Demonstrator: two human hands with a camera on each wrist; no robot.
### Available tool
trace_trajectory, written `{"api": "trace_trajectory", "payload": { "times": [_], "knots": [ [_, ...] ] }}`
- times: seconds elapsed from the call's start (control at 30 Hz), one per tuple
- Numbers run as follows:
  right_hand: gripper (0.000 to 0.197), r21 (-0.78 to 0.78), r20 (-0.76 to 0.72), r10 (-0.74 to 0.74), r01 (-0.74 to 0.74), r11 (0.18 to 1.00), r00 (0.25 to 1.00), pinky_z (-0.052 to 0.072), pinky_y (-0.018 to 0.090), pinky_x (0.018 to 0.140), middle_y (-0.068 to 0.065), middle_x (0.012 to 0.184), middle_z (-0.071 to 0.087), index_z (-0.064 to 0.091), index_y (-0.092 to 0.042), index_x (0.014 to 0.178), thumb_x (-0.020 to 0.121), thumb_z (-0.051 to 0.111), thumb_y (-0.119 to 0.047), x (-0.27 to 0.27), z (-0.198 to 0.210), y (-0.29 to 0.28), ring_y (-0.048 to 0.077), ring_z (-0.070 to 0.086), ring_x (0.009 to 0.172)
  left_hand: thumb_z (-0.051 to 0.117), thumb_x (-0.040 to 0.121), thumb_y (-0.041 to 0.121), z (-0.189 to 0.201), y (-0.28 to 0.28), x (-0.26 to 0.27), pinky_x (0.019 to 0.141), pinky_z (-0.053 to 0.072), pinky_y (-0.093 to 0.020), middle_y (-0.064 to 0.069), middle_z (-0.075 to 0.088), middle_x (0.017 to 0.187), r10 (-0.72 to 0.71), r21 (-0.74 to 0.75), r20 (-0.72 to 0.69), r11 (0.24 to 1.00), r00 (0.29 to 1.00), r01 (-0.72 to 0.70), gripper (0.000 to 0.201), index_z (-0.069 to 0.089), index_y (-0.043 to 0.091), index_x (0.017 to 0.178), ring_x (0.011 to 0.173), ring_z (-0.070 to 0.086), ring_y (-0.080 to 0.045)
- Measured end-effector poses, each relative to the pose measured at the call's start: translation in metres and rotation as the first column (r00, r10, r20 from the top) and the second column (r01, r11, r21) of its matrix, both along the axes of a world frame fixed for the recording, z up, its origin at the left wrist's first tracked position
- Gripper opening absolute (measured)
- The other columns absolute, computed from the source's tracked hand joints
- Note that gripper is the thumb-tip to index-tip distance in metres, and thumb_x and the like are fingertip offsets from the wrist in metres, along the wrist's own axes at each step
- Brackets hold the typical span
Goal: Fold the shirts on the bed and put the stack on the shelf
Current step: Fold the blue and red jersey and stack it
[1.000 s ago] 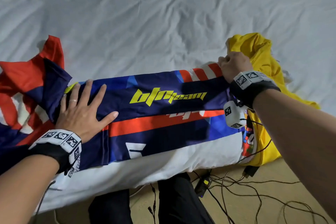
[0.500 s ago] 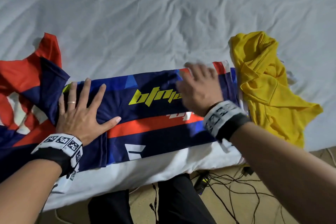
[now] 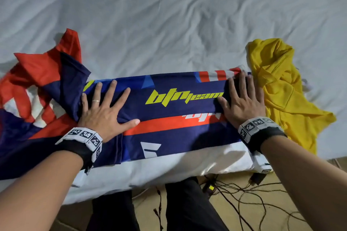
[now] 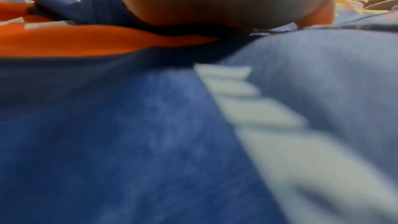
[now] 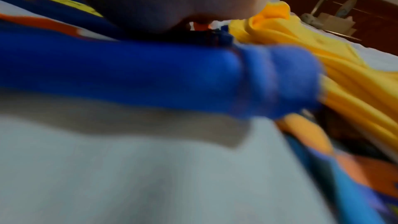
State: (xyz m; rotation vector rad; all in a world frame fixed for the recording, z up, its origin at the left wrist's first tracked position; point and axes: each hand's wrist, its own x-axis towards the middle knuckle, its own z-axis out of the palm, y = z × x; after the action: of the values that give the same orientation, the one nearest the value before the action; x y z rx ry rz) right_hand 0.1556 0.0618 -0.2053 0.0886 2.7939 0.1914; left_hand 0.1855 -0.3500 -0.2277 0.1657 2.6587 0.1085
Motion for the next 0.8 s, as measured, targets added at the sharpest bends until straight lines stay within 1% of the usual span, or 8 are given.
{"api": "trace_trajectory", "payload": {
  "times": [0.17,0.27,0.37,0.47,0.57,0.63,0.73,0.8],
  "knots": [
    [0.070,-0.198,0.065,0.309,-0.291,0.936,0.949,0.025,0.052,0.112,0.004,0.166,0.006,0.021,-0.033,0.155,0.093,0.024,-0.065,0.014,0.009,-0.079,0.029,0.014,0.151,0.020,0.065,0.097,0.008,-0.003,0.004,0.120,-0.002,-0.061,0.005,-0.016,0.167,-0.016,0.075,0.011,0.997,1.000,0.016,0.107,-0.009,0.047,0.155,0.153,-0.012,-0.032],
    [0.075,-0.120,0.197,0.162,-0.140,0.983,0.967,0.022,0.055,0.114,0.001,0.166,0.010,0.023,-0.039,0.153,0.084,0.017,-0.067,0.018,0.014,-0.097,0.027,0.013,0.151,0.028,0.071,0.087,0.021,-0.010,0.010,0.122,0.003,-0.059,-0.003,-0.003,0.169,-0.090,0.119,-0.016,0.989,0.996,0.091,0.104,0.005,0.037,0.159,0.154,-0.004,-0.032],
    [0.073,-0.157,0.049,0.141,-0.132,0.979,0.989,0.028,0.055,0.108,0.009,0.158,0.032,0.044,-0.022,0.143,0.080,0.030,-0.056,0.009,0.026,-0.135,0.033,0.032,0.141,0.047,0.079,0.065,0.038,-0.028,0.020,0.117,0.025,-0.060,-0.013,0.029,0.162,-0.076,0.235,-0.183,0.965,0.980,0.119,0.085,0.040,0.021,0.152,0.148,0.025,-0.038],
    [0.057,-0.231,-0.128,0.237,-0.261,0.937,0.963,0.043,0.052,0.089,0.014,0.130,0.058,0.062,-0.013,0.121,0.080,0.038,-0.046,-0.009,0.030,-0.208,0.039,0.055,0.113,0.058,0.083,0.048,0.050,-0.072,0.042,0.113,0.033,-0.057,-0.015,0.042,0.154,0.027,0.319,-0.295,0.945,0.955,0.072,0.068,0.054,0.014,0.141,0.140,0.038,-0.040],
    [0.050,-0.352,-0.128,0.139,-0.176,0.919,0.982,0.048,0.048,0.084,0.014,0.105,0.066,0.069,-0.011,0.104,0.085,0.039,-0.046,-0.038,0.033,-0.299,0.040,0.061,0.099,0.054,0.087,0.048,0.052,-0.144,0.077,0.111,0.035,-0.058,-0.016,0.044,0.153,0.087,0.281,-0.288,0.960,0.954,-0.002,0.064,0.055,0.012,0.140,0.137,0.041,-0.041],
    [0.046,-0.414,-0.073,0.108,-0.129,0.901,0.991,0.048,0.047,0.090,0.013,0.109,0.065,0.068,-0.012,0.109,0.092,0.046,-0.049,-0.058,0.033,-0.357,0.037,0.060,0.105,0.045,0.090,0.054,0.048,-0.193,0.100,0.111,0.034,-0.060,-0.016,0.039,0.156,0.071,0.205,-0.231,0.979,0.970,-0.023,0.068,0.050,0.014,0.145,0.141,0.038,-0.040],
    [0.058,-0.352,0.065,0.094,-0.066,0.934,0.993,0.046,0.047,0.096,0.013,0.122,0.061,0.059,-0.013,0.122,0.090,0.052,-0.061,-0.080,0.030,-0.417,0.035,0.055,0.116,0.039,0.091,0.061,0.036,-0.245,0.128,0.111,0.032,-0.061,-0.017,0.034,0.160,0.049,0.124,-0.126,0.992,0.991,-0.033,0.076,0.044,0.014,0.150,0.143,0.037,-0.041],
    [0.054,-0.299,0.150,0.085,-0.036,0.953,0.985,0.046,0.047,0.096,0.015,0.124,0.060,0.054,-0.011,0.122,0.087,0.060,-0.052,-0.089,0.024,-0.435,0.036,0.055,0.116,0.036,0.092,0.064,0.025,-0.262,0.139,0.111,0.031,-0.062,-0.018,0.030,0.161,0.035,0.099,-0.063,0.995,0.997,-0.029,0.080,0.040,0.013,0.153,0.142,0.036,-0.042]
  ]
}}
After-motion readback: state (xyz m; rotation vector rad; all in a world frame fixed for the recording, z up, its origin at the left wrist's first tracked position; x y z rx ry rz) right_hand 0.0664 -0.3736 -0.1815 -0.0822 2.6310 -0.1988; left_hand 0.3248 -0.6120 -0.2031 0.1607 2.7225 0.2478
